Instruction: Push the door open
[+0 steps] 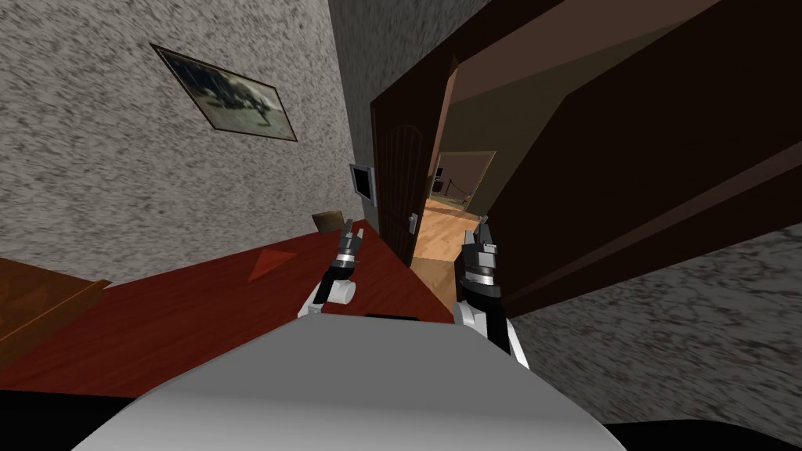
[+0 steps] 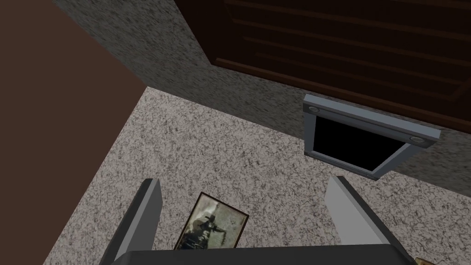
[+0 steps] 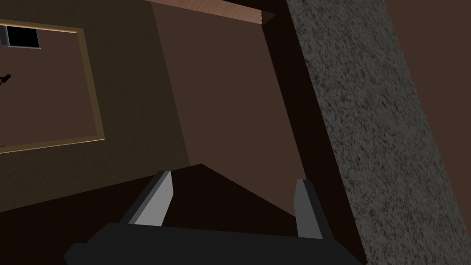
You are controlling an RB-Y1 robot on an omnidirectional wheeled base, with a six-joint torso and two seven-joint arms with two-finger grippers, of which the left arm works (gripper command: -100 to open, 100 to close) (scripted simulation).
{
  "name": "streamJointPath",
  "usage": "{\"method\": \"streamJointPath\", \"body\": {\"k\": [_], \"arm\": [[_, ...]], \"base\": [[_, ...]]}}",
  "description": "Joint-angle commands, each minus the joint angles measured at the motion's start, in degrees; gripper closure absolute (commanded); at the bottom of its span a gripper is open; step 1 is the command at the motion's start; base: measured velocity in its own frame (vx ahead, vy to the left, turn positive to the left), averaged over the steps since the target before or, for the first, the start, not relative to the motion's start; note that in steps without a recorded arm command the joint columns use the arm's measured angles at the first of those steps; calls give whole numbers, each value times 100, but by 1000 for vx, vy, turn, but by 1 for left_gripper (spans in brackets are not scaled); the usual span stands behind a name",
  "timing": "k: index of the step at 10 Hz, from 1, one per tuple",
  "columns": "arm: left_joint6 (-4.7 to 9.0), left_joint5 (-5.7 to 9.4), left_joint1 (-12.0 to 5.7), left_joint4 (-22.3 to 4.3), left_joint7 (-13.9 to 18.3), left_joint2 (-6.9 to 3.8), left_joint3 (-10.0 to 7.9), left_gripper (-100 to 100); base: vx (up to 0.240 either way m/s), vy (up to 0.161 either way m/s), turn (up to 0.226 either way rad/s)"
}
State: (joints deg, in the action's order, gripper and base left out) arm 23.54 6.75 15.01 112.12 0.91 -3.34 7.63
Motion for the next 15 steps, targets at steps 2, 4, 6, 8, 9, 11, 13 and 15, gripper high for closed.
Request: {"method": "streamJointPath", "body": {"k": [2, 4, 6, 8, 9, 11, 13, 15], "arm": [[18, 57, -233, -440, -57, -26, 128, -100], [15, 80, -323, -597, -77, -37, 173, -100], [10, 129, -512, -920, -119, -52, 269, -100], [5, 178, -704, -1256, -162, -64, 367, -100], [2, 203, -800, -1424, -183, -69, 415, -100], [-1, 229, -898, -1596, -205, -69, 465, -100], [-6, 280, -1096, -1939, -249, -68, 566, -100], [-12, 331, -1293, -2282, -293, -62, 666, -100]], "base": [[98, 56, -101], [80, 47, -57], [62, 46, -72], [75, 71, -112], [99, 69, -92], [79, 57, -70], [63, 41, -78], [76, 75, -110]]}}
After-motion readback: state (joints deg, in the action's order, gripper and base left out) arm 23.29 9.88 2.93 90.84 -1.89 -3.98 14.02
